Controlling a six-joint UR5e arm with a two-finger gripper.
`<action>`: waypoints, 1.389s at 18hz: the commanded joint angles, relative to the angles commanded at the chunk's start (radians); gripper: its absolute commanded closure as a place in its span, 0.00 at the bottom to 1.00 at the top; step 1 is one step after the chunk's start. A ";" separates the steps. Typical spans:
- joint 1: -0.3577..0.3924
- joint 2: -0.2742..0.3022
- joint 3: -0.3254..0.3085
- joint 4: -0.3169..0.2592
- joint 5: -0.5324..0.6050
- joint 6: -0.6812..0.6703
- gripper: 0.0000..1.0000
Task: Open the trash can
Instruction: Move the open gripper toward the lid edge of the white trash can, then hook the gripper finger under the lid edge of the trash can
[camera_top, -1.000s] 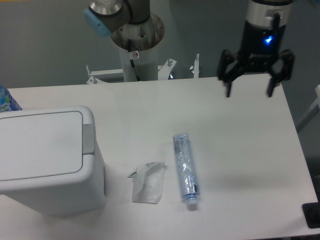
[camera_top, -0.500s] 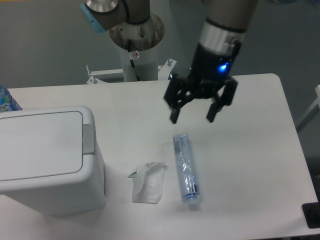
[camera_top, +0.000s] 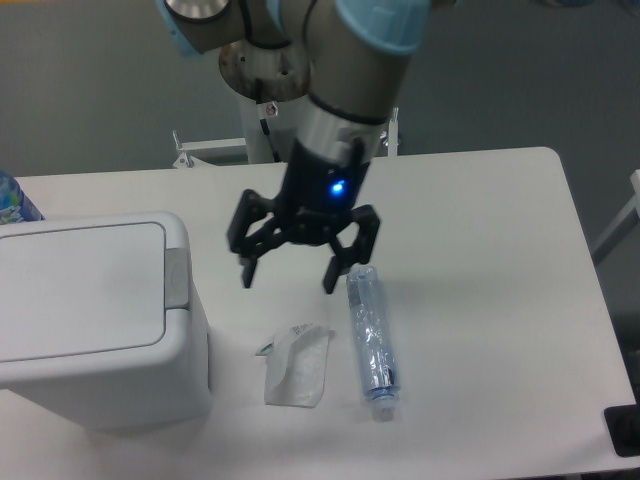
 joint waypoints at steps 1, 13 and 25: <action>-0.005 0.000 -0.006 0.000 0.002 -0.002 0.00; -0.051 0.002 -0.041 0.006 0.012 0.003 0.00; -0.054 0.002 -0.049 0.006 0.014 0.006 0.00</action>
